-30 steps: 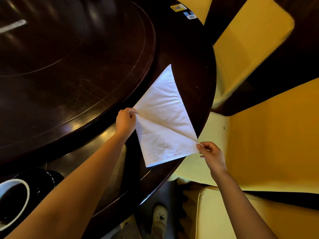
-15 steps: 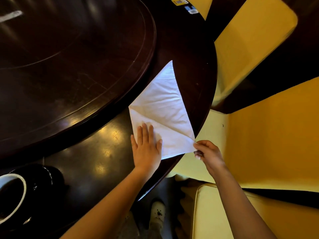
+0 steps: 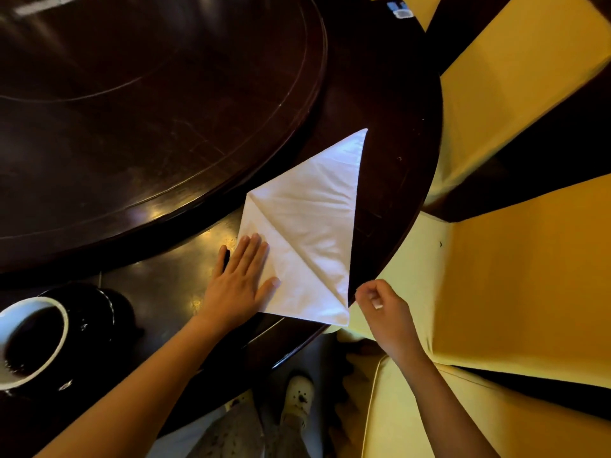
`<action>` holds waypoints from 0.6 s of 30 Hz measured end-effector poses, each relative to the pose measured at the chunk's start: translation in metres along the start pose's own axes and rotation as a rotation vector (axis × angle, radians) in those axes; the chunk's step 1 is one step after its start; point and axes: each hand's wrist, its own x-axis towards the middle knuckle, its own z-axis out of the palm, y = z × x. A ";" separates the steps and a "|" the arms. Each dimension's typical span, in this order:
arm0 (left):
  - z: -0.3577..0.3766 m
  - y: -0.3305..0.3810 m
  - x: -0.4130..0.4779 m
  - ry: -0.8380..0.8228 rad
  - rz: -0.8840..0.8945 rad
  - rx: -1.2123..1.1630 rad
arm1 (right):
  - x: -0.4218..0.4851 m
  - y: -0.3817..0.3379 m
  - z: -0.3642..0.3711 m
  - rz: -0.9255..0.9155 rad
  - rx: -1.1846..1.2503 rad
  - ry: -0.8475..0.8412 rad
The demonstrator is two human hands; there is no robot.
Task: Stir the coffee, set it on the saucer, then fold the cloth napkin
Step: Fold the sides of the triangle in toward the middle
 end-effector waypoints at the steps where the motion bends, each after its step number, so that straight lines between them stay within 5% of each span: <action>1: -0.002 -0.006 0.000 -0.016 0.029 0.007 | 0.004 -0.005 -0.002 -0.059 -0.071 0.019; 7: -0.015 -0.022 0.005 -0.065 0.154 0.014 | 0.038 -0.038 0.022 -0.023 -0.388 0.042; 18: -0.007 0.034 0.050 0.120 -0.101 -0.072 | 0.007 -0.039 0.055 0.100 -0.538 0.059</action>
